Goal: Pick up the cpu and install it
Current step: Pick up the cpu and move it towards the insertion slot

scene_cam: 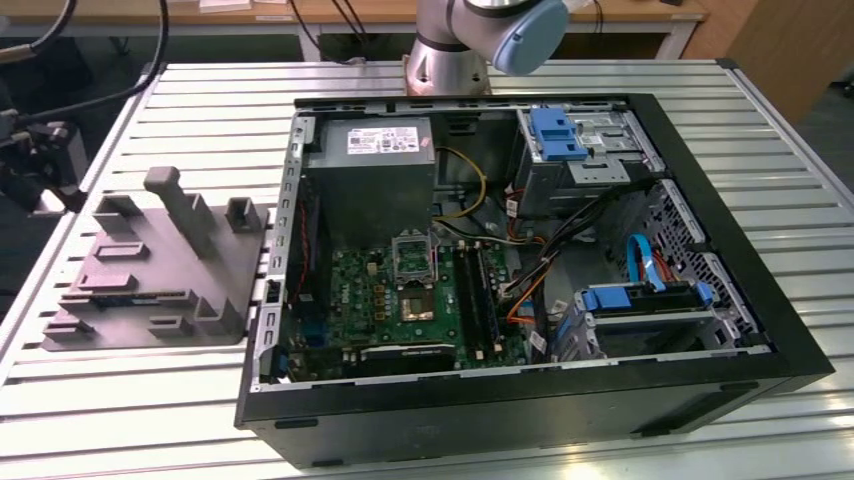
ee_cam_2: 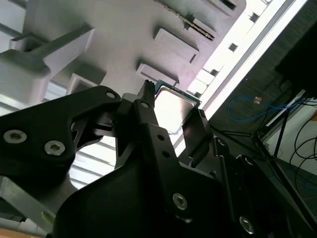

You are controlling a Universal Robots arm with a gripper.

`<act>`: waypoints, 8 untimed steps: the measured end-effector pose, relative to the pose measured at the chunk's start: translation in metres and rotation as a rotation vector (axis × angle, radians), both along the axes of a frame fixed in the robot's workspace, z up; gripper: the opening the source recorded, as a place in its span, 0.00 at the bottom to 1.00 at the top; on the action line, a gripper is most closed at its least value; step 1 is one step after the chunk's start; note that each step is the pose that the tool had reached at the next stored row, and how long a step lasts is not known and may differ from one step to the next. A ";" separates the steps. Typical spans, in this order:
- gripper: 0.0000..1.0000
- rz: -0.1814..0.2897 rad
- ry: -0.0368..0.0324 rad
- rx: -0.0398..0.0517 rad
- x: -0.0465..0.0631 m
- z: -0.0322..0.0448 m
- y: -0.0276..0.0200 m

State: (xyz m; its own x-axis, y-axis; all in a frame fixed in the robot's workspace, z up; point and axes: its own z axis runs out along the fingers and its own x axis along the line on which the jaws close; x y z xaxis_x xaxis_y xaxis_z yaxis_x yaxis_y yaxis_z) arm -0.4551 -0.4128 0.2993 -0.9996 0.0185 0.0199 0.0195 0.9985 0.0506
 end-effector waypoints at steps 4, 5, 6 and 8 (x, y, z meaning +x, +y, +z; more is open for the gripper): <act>0.47 0.000 0.0001 -0.0001 0.000 0.0184 0.0000; 0.47 0.000 0.0000 0.0000 0.000 0.0229 0.0000; 0.47 0.000 0.0000 0.0000 0.000 0.0274 0.0000; 0.47 0.000 0.0000 0.0000 0.000 0.0364 0.0000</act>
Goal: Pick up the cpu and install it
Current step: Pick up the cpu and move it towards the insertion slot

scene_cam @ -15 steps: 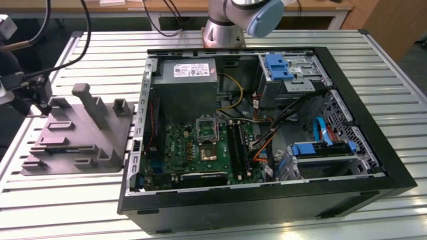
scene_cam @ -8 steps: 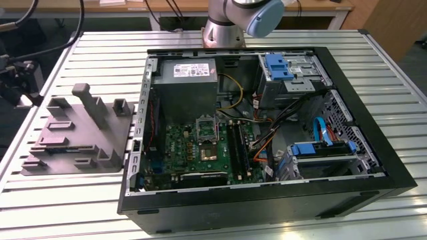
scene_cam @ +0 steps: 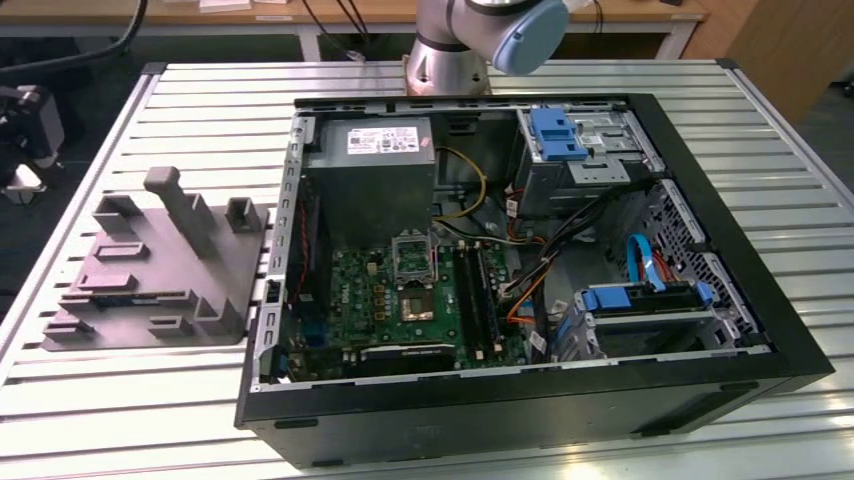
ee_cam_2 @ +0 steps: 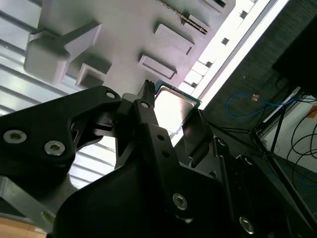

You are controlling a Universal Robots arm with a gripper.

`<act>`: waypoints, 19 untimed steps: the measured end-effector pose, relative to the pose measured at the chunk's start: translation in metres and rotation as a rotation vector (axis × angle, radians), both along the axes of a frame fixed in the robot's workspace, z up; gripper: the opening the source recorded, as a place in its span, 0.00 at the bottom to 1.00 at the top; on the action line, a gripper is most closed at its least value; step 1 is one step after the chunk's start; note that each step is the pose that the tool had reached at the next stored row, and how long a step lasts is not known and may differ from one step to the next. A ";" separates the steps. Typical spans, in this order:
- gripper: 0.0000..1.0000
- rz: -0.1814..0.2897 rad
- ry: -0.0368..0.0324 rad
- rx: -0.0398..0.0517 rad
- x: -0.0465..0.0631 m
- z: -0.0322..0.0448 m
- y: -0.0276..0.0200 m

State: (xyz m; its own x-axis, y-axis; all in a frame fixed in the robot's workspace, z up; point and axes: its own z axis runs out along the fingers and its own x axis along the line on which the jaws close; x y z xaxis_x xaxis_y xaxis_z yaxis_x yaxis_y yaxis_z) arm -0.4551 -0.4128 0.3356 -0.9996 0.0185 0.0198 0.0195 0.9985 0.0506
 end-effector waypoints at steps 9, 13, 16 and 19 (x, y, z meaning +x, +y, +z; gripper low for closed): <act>0.47 0.000 0.0000 0.0000 0.000 0.0351 0.0000; 0.47 0.000 0.0000 0.0000 0.000 0.0352 0.0000; 0.47 0.000 0.0000 0.0000 0.000 0.0352 0.0000; 0.47 0.000 0.0001 -0.0001 0.002 0.0353 0.0000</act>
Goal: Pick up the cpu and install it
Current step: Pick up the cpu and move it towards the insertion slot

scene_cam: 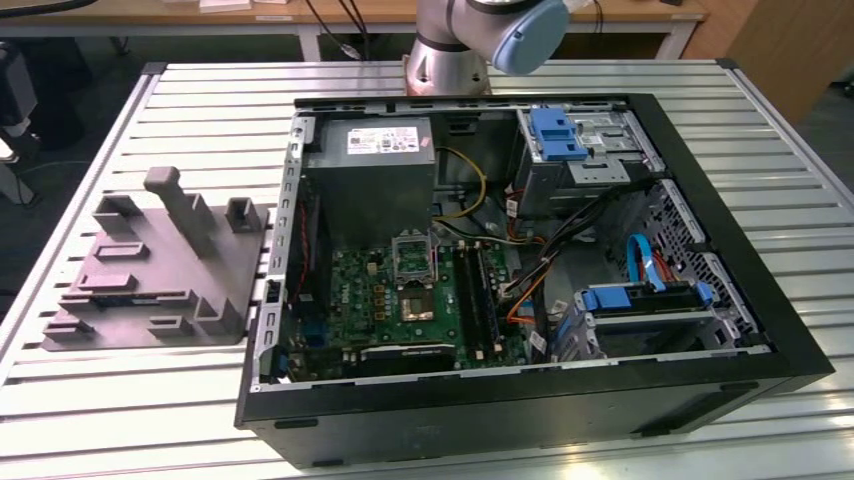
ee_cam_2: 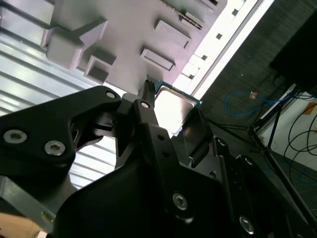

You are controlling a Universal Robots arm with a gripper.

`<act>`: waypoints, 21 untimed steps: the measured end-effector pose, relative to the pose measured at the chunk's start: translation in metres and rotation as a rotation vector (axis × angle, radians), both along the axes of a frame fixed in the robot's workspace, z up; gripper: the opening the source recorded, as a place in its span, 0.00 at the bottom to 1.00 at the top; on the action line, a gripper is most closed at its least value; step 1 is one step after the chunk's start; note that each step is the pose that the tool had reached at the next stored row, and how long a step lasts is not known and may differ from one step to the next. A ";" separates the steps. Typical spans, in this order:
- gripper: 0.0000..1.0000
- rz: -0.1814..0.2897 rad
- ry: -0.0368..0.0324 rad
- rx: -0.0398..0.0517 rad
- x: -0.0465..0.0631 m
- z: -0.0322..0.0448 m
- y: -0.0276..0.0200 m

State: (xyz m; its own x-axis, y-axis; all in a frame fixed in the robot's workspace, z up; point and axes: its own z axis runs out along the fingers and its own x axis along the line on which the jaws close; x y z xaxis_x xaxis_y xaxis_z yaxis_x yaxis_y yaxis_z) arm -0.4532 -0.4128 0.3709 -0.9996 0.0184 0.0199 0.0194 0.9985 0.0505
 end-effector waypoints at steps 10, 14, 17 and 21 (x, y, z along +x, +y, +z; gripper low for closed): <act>0.47 0.000 0.0000 0.0000 0.018 -0.0006 0.0000; 0.47 0.000 -0.0001 0.0001 0.023 -0.0008 -0.0001; 0.47 0.000 -0.0001 0.0001 0.032 -0.0010 0.0000; 0.47 0.000 -0.0001 0.0001 0.037 -0.0012 0.0000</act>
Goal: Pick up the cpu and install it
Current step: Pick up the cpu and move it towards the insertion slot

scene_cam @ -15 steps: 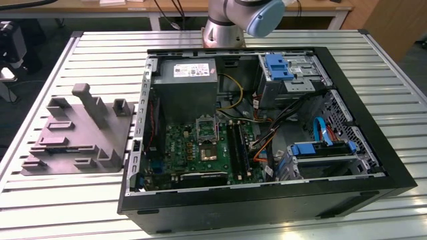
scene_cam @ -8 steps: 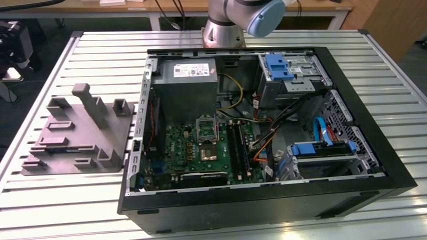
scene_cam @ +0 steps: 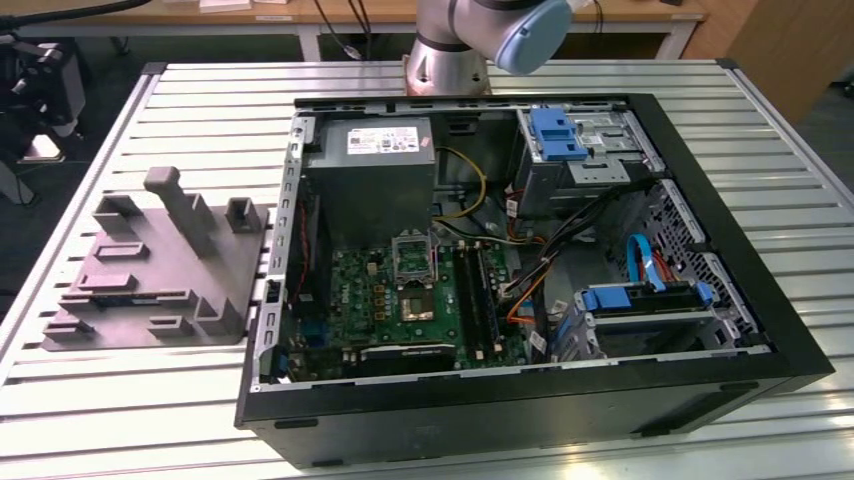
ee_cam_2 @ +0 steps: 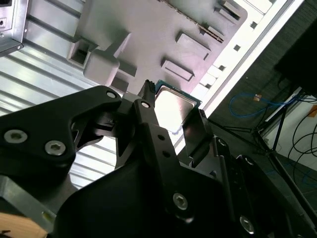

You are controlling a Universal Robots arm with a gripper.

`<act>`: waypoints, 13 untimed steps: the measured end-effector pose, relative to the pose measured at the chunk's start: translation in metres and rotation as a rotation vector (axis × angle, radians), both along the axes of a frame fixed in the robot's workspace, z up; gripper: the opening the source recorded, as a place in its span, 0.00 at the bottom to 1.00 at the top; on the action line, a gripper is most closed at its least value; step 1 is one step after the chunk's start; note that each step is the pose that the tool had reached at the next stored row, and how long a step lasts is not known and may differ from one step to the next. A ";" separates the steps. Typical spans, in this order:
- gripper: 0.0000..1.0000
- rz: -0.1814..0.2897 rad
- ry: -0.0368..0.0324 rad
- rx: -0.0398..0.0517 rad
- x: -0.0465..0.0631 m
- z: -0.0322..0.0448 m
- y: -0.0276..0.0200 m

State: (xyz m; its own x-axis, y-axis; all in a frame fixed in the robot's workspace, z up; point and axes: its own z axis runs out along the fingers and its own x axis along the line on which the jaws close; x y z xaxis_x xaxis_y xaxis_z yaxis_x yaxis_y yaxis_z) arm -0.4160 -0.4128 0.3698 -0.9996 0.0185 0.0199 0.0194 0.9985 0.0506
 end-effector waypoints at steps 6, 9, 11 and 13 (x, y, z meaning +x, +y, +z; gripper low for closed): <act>0.47 0.000 0.0000 0.0000 0.005 -0.0002 0.0000; 0.47 0.000 0.0000 0.0000 0.009 -0.0003 0.0000; 0.47 0.000 0.0000 0.0000 0.011 -0.0003 0.0000; 0.47 0.000 0.0000 0.0000 0.013 -0.0004 0.0000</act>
